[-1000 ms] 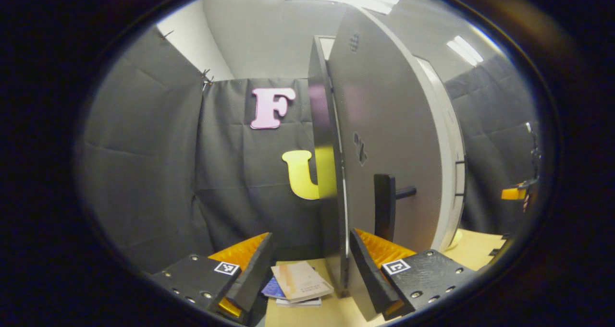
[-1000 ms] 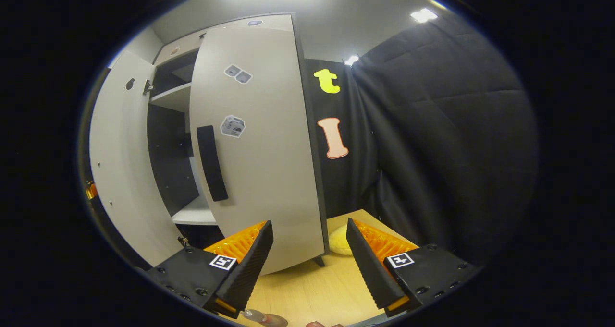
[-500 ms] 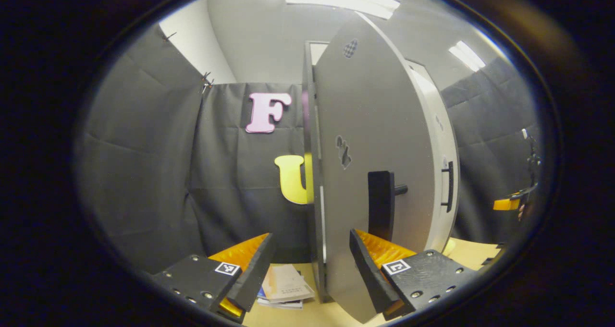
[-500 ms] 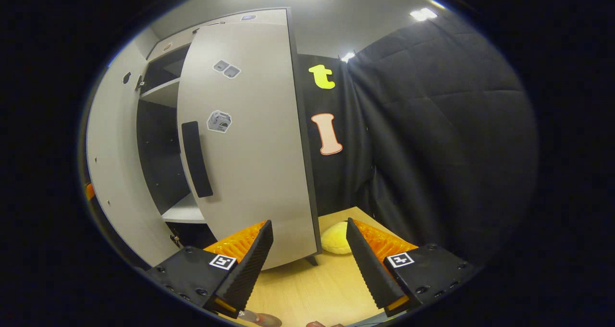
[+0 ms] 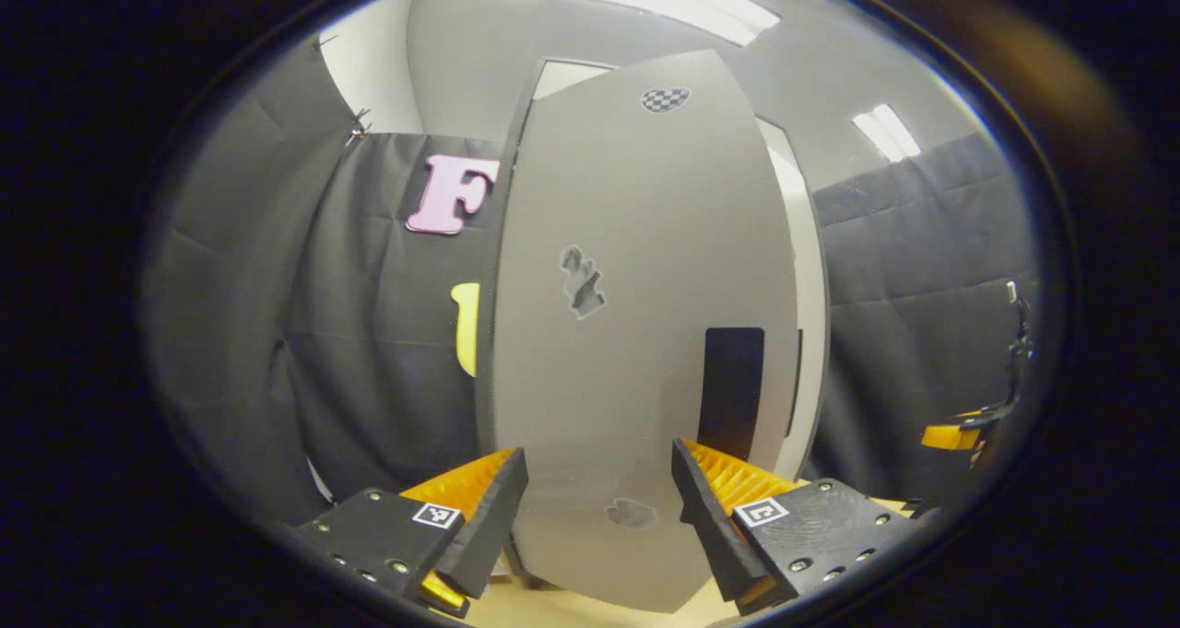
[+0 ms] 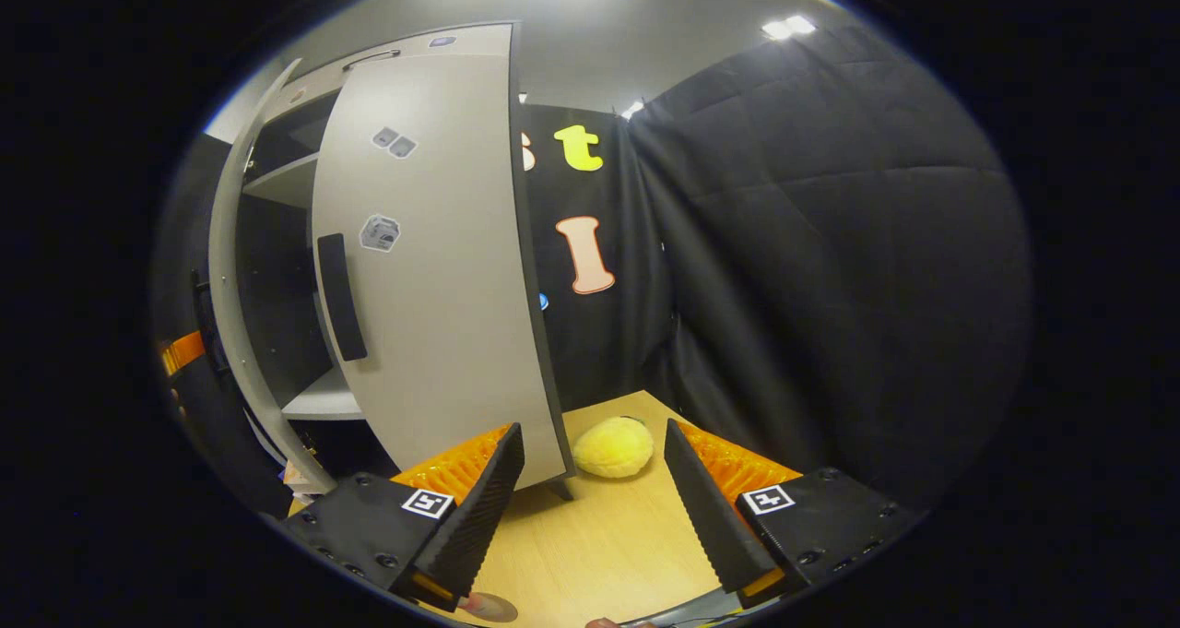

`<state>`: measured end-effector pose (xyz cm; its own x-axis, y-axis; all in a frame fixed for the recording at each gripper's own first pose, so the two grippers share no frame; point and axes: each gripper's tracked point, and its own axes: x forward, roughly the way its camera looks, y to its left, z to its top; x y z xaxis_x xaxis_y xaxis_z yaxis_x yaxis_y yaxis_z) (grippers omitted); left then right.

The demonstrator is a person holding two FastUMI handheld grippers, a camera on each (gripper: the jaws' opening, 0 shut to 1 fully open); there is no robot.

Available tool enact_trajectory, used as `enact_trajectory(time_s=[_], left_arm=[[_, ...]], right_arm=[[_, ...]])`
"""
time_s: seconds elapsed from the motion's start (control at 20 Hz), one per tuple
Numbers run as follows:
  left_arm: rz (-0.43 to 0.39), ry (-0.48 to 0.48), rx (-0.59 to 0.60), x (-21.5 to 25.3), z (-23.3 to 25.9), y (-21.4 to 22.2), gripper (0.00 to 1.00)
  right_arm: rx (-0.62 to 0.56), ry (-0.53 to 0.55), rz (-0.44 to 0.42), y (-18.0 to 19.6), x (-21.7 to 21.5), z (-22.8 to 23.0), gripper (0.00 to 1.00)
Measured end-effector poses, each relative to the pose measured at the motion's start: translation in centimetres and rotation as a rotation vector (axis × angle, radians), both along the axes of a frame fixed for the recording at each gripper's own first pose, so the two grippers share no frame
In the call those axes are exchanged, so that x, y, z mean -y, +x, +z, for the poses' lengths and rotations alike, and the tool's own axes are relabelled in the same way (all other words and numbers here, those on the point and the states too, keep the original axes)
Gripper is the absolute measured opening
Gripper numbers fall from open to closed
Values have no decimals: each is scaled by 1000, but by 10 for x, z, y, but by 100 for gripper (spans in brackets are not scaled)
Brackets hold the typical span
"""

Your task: Grasp the bottle in the cabinet with the left hand and place it on the coaster, then close the right door with the right hand and the left door with the left hand.

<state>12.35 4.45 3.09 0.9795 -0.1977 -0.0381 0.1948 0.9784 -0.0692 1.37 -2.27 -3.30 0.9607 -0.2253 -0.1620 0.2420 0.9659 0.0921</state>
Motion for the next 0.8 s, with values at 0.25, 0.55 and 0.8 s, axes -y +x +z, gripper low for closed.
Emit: enact_trajectory(time_s=[0.25, 0.55, 0.8], left_arm=[[12, 36, 34, -5, 2, -23, 97], [185, 11, 13, -79, -27, -86, 92], [312, -8, -2, -127, -41, -124, 92]], right_arm=[[30, 2, 29, -3, -14, 0, 98], [83, -54, 133, 6, -57, 9, 98], [120, -101, 222, 21, -87, 33, 98]])
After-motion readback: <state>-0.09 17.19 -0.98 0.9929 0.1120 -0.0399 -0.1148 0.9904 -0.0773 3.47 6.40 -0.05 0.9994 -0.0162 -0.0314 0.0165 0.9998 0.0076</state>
